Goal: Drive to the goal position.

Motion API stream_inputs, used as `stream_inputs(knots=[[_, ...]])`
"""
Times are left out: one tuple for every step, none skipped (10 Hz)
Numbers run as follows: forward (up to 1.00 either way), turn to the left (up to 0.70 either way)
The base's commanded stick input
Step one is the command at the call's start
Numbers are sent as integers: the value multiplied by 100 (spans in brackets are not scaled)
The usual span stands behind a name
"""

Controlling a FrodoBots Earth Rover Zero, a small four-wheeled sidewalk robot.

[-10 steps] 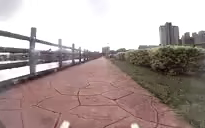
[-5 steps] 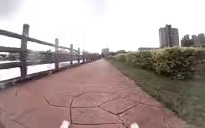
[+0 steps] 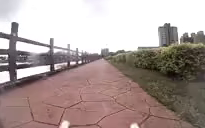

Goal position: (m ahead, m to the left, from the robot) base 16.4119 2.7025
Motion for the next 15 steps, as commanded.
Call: stream_inputs(knots=[[70,0],[70,0],[70,0],[70,0],[70,0],[70,0],[70,0],[70,0],[70,0],[70,0],[70,0],[70,0],[70,0],[70,0],[70,0]])
